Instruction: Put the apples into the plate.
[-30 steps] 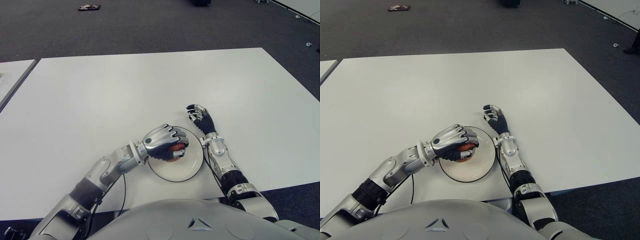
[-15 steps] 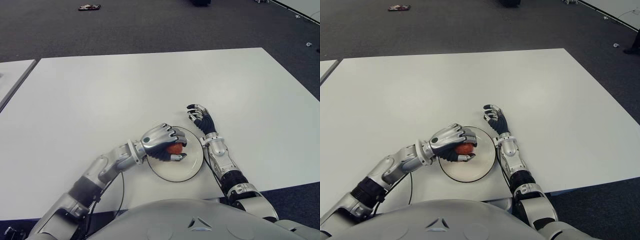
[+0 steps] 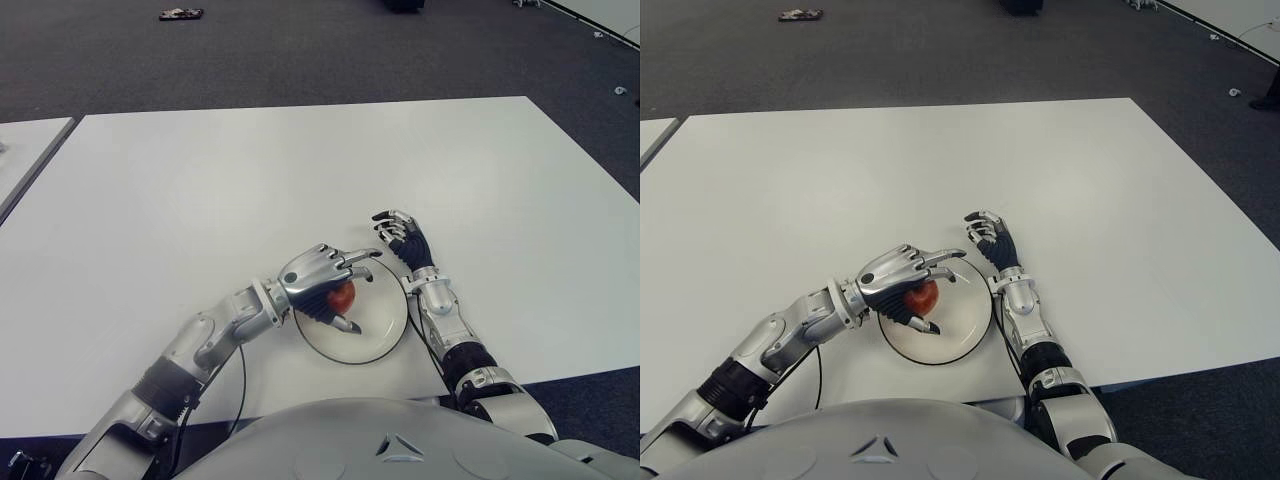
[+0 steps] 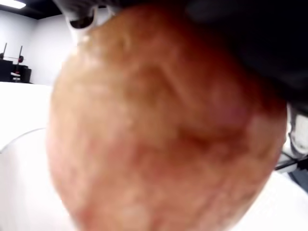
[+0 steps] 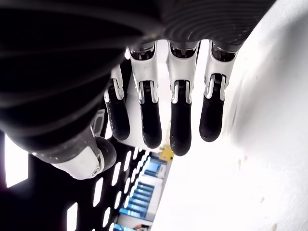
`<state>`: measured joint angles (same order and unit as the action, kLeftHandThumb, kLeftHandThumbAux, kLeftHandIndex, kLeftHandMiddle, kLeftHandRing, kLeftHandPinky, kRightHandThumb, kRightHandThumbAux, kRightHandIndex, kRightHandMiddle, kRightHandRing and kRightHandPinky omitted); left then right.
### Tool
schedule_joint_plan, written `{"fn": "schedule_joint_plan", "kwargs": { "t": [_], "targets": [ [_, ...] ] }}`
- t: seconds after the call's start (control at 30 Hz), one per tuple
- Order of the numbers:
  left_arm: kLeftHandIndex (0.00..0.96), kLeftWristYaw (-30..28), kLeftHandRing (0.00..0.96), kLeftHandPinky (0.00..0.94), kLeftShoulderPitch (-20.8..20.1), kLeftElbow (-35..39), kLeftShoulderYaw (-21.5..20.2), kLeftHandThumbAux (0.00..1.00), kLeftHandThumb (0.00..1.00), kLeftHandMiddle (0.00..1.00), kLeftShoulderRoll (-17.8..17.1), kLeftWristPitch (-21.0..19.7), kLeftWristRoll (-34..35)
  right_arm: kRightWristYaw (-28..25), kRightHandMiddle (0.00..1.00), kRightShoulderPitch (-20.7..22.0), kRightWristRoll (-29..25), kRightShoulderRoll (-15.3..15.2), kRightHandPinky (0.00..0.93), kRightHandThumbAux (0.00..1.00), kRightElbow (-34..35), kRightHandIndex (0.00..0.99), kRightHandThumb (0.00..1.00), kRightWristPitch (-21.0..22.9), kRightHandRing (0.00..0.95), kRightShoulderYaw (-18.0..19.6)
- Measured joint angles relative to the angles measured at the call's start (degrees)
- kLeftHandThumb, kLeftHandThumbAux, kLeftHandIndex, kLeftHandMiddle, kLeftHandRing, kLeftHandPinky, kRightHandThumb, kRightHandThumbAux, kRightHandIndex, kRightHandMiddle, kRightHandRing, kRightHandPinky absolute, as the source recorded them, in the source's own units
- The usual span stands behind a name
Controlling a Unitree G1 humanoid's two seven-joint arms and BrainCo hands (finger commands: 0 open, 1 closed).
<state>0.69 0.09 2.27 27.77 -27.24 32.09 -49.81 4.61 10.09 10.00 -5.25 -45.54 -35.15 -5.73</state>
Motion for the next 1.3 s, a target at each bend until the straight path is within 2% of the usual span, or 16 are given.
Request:
{"fn": "schedule_joint_plan", "kwargs": {
  "t": [0.4,0.73,1.3],
  "targets": [
    [0.000,4.1,0.000,0.000,0.4,-0.5,0.0,0.226,0.064,0.000,1.2,0.2,-0.4,-0.9,0.360,-0.3,0.1,0.0,0.431,0.717,0.7,0.412,0.699,0.4,0.396,-0.1],
    [0.000,8.6,0.000,0.000,0.4,-1.7,0.0,0.215,0.082,0.000,1.6,1.1,-0.7,-0.3,0.328,-0.7,0.8,-0.1,0.386,0.715,1.8,0.415,0.701,2.4,0.364,-0.4],
    [0.000,8.9,0.000,0.000,0.5,-2.2,-0.1,0.250,0.071,0.000,2.1,1.4,1.1,-0.5,0.321,-0.3,0.5,0.3,0.376,0.716,1.3,0.414,0.700,2.8,0.349,-0.2]
  ]
}}
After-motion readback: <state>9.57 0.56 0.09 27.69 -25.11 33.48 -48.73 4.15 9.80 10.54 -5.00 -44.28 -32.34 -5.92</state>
